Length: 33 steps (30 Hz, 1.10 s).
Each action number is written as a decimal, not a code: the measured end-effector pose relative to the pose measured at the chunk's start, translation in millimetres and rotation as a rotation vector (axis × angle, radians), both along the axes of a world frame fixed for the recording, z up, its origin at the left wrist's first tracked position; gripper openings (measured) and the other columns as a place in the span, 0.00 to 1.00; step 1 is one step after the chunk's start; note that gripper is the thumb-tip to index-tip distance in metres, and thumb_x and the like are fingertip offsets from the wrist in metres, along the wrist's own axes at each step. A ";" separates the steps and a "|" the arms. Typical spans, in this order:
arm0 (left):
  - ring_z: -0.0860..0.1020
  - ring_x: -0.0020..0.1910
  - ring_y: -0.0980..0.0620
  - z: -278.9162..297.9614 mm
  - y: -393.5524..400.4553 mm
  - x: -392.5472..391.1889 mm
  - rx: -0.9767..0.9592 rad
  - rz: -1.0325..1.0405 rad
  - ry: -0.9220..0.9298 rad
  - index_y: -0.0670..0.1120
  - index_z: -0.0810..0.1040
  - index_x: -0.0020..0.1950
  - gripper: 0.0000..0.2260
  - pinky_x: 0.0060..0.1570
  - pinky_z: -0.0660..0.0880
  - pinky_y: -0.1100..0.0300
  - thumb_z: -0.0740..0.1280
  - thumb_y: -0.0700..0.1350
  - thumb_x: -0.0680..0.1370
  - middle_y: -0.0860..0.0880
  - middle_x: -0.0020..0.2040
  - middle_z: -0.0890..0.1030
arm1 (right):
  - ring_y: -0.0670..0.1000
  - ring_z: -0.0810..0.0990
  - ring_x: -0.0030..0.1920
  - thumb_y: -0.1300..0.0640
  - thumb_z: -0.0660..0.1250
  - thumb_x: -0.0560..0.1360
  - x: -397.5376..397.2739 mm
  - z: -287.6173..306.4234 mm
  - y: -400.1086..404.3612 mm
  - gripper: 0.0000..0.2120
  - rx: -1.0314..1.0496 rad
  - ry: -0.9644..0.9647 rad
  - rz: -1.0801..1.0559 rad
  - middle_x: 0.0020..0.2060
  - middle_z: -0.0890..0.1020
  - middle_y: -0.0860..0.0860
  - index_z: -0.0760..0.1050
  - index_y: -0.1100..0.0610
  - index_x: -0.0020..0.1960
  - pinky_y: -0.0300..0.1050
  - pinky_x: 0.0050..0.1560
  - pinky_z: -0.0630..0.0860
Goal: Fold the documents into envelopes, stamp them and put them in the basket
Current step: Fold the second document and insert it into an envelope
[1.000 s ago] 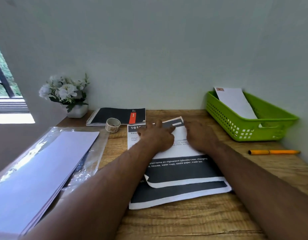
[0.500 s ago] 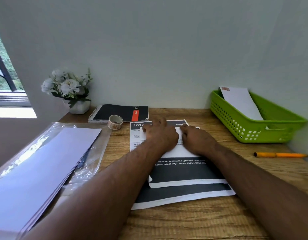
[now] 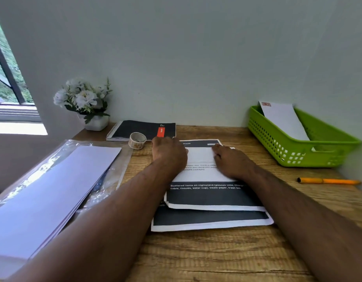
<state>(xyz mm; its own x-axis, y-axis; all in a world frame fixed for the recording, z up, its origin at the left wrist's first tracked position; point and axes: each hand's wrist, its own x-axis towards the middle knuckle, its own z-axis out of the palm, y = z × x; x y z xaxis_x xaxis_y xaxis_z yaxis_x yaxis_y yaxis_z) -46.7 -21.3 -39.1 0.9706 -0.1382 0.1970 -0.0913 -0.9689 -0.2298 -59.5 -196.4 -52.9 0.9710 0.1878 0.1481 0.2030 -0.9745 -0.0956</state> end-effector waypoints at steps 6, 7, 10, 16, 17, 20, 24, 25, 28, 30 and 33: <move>0.68 0.67 0.42 -9.4 -8.4 15.3 -0.310 -0.256 0.100 0.51 0.73 0.68 0.19 0.65 0.62 0.45 0.56 0.58 0.81 0.44 0.67 0.71 | 0.53 0.74 0.63 0.54 0.49 0.81 0.4 1.6 -1.5 0.16 -0.083 -0.028 -0.015 0.66 0.74 0.52 0.69 0.55 0.64 0.55 0.62 0.67; 0.67 0.67 0.42 -11.4 -7.1 19.3 -0.347 -0.251 0.112 0.53 0.73 0.68 0.20 0.66 0.62 0.44 0.58 0.59 0.80 0.45 0.67 0.70 | 0.53 0.72 0.65 0.52 0.49 0.82 0.8 1.8 -2.0 0.17 -0.078 -0.011 -0.024 0.67 0.73 0.51 0.69 0.54 0.66 0.56 0.64 0.65; 0.68 0.68 0.42 -15.5 -0.8 27.8 -0.513 -0.260 0.104 0.57 0.70 0.70 0.22 0.67 0.63 0.44 0.64 0.59 0.77 0.47 0.67 0.73 | 0.51 0.70 0.67 0.46 0.51 0.82 3.8 2.4 -6.1 0.19 0.009 0.033 -0.053 0.67 0.73 0.48 0.68 0.50 0.68 0.59 0.64 0.59; 0.75 0.56 0.48 -3.2 -3.9 28.8 -0.715 -0.397 -0.131 0.51 0.83 0.56 0.10 0.54 0.61 0.58 0.69 0.46 0.76 0.50 0.51 0.79 | 0.52 0.65 0.70 0.41 0.60 0.77 9.6 1.8 -16.0 0.26 0.116 -0.092 -0.035 0.70 0.69 0.48 0.61 0.44 0.73 0.56 0.63 0.56; 0.75 0.54 0.47 -0.9 -5.7 26.4 -0.685 -0.441 -0.231 0.50 0.84 0.54 0.08 0.48 0.57 0.59 0.69 0.45 0.77 0.49 0.49 0.79 | 0.51 0.65 0.71 0.42 0.62 0.77 11.2 3.2 -17.3 0.27 0.138 -0.159 -0.033 0.70 0.68 0.47 0.61 0.44 0.73 0.54 0.63 0.56; 0.77 0.44 0.43 2.2 -6.9 18.6 -0.634 -0.590 -0.576 0.46 0.84 0.48 0.05 0.47 0.61 0.54 0.69 0.40 0.74 0.46 0.43 0.78 | 0.53 0.74 0.61 0.46 0.66 0.75 15.0 11.5 -20.7 0.18 0.182 -0.498 0.001 0.60 0.76 0.49 0.74 0.46 0.64 0.50 0.57 0.57; 0.77 0.38 0.43 1.6 -6.9 14.2 -0.540 -0.656 -0.747 0.43 0.82 0.44 0.02 0.45 0.68 0.52 0.71 0.37 0.72 0.44 0.40 0.78 | 0.55 0.79 0.47 0.53 0.70 0.71 12.5 16.4 -19.4 0.03 0.082 -0.804 0.057 0.45 0.82 0.47 0.81 0.50 0.44 0.48 0.49 0.57; 0.77 0.38 0.43 1.5 -6.6 13.4 -0.511 -0.655 -0.719 0.43 0.81 0.44 0.02 0.44 0.69 0.52 0.71 0.38 0.72 0.44 0.40 0.78 | 0.55 0.79 0.46 0.55 0.70 0.71 12.9 15.7 -18.9 0.02 0.062 -0.759 0.094 0.44 0.82 0.48 0.81 0.51 0.43 0.49 0.50 0.59; 0.78 0.42 0.44 0.1 -8.0 6.1 -0.438 -0.591 -0.462 0.45 0.82 0.43 0.05 0.46 0.71 0.52 0.67 0.44 0.73 0.46 0.43 0.79 | 0.54 0.81 0.47 0.57 0.70 0.71 13.6 14.1 -21.6 0.04 0.038 -0.475 0.190 0.44 0.84 0.49 0.82 0.51 0.44 0.51 0.53 0.71; 0.78 0.45 0.45 -2.1 -10.4 3.2 -0.483 -0.464 -0.229 0.47 0.83 0.43 0.09 0.47 0.73 0.54 0.63 0.47 0.74 0.49 0.46 0.79 | 0.53 0.79 0.47 0.57 0.69 0.72 11.5 14.3 -23.3 0.04 0.040 -0.320 0.234 0.44 0.83 0.50 0.82 0.51 0.45 0.49 0.51 0.74; 0.79 0.46 0.45 -8.3 -11.5 7.9 -0.572 -0.350 -0.040 0.46 0.83 0.43 0.11 0.45 0.76 0.54 0.61 0.44 0.74 0.48 0.46 0.80 | 0.48 0.77 0.45 0.58 0.67 0.72 7.1 15.4 -23.9 0.06 0.121 -0.144 0.239 0.44 0.82 0.49 0.82 0.54 0.46 0.44 0.48 0.72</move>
<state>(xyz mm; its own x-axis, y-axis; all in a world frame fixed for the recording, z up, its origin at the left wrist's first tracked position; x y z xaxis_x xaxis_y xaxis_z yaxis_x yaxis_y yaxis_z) -38.8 -32.7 -47.4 0.8781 -0.3064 0.3676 -0.4241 -0.8540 0.3014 -52.4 -220.3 -37.4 0.8688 0.3811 0.3162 0.4453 -0.8806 -0.1623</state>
